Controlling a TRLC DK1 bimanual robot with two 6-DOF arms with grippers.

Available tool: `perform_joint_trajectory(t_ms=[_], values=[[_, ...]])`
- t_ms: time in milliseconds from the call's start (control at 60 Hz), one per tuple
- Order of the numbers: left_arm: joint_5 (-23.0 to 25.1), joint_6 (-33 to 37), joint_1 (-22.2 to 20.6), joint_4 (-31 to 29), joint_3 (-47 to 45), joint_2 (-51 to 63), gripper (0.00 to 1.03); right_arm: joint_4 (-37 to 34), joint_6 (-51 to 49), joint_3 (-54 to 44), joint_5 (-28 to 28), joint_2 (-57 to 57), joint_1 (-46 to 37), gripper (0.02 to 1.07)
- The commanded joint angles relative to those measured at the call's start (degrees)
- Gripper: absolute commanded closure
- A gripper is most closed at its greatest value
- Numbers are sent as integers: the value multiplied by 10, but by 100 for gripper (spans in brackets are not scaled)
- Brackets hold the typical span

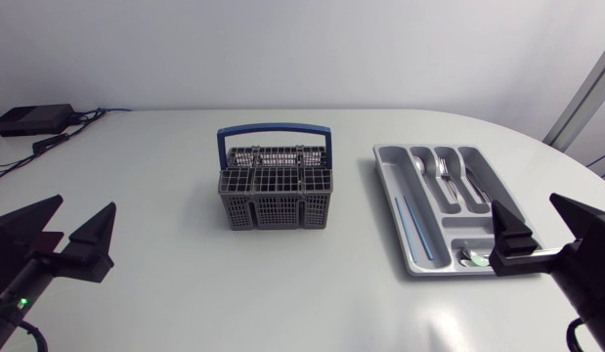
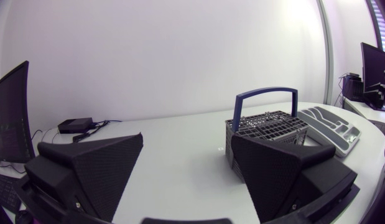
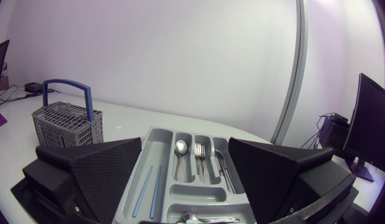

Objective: Unload the cutlery basket into the drawer organizer.

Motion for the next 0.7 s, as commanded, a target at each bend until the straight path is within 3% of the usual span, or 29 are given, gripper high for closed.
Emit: perform_joint_trajectory(t_ms=[0, 183, 683], values=[[-14, -28, -7, 11, -31, -27, 5, 14, 34, -33, -11, -25, -12, 6], [-54, -60, -19, 18, -88, -90, 5, 34, 74, -96, -43, -88, -37, 6], [-54, -60, -19, 18, -88, -90, 5, 36, 79, -103, -47, -95, -39, 6]])
